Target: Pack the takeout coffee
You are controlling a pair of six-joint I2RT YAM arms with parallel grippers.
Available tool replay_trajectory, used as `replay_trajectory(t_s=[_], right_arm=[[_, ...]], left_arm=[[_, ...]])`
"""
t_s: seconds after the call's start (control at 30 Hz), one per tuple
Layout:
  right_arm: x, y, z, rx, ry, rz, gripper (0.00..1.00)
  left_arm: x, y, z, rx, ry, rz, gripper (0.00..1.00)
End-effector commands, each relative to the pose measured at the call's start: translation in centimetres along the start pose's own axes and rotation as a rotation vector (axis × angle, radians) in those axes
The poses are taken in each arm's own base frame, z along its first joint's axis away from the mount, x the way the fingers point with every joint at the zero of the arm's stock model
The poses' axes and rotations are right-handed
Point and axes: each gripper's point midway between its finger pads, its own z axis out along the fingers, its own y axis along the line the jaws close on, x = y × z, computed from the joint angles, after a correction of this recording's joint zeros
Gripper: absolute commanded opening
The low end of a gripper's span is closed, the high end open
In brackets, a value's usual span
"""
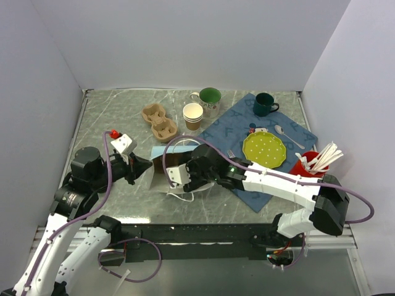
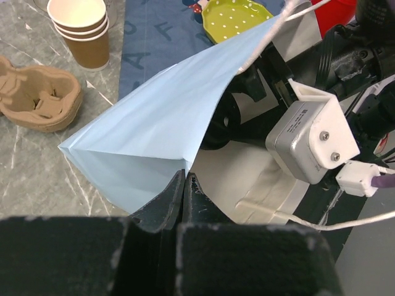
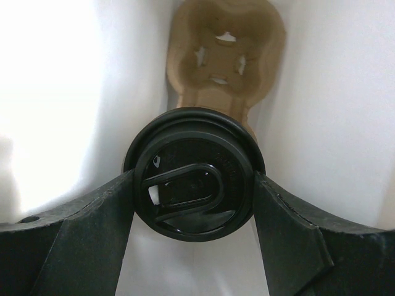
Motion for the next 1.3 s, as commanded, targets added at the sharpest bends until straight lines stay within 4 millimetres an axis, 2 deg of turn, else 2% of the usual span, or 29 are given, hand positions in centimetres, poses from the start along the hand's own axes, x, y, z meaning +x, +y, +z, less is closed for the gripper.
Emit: replay_trajectory(t_s=[0.0, 0.03, 0.23, 0.37, 0.5, 0.57, 0.77, 1.07, 1.27], right_arm=[[0.3, -0.7, 0.0, 0.056, 0.029, -0.043, 0.57], [0.7, -0.7, 0.1, 0.064, 0.048, -0.041, 0.57], [0.4, -2.0, 0.0, 0.125, 0.045, -0.004, 0.57], [0.6, -2.3, 0.8, 0.128, 0.058, -0.015, 0.58], [0.9, -3.9, 1.4, 0.169, 0.081, -0.007, 0.58], [1.2, -4.0, 1.5, 0.156, 0.093, 0.008, 0.58], [-0.3, -3.8, 0.1, 0.11, 0.024, -0.014, 0.58], [0.4, -4.0, -1.4, 0.125, 0.05, -0.023, 0.58], [0.4, -2.8, -2.5, 0.078, 0.039, -0.01, 0.57]], left_arm=[[-0.9, -0.8, 0.0, 0.04, -0.054, 0.023, 0.01], [-1.0, -1.0, 0.0, 0.051, -0.063, 0.016, 0.01], [-1.0, -1.6, 0.1, 0.089, -0.072, 0.013, 0.01], [-0.8, -1.6, 0.2, 0.096, -0.062, 0.017, 0.01], [-0.8, -1.9, 0.3, 0.115, -0.049, 0.006, 0.01], [-0.8, -2.1, 0.3, 0.123, -0.047, -0.001, 0.01], [-1.0, -2.0, 0.2, 0.117, -0.048, -0.003, 0.01], [-1.5, -2.7, 0.0, 0.148, -0.048, -0.008, 0.01], [-1.4, -3.2, -0.2, 0.18, -0.02, 0.01, 0.01]])
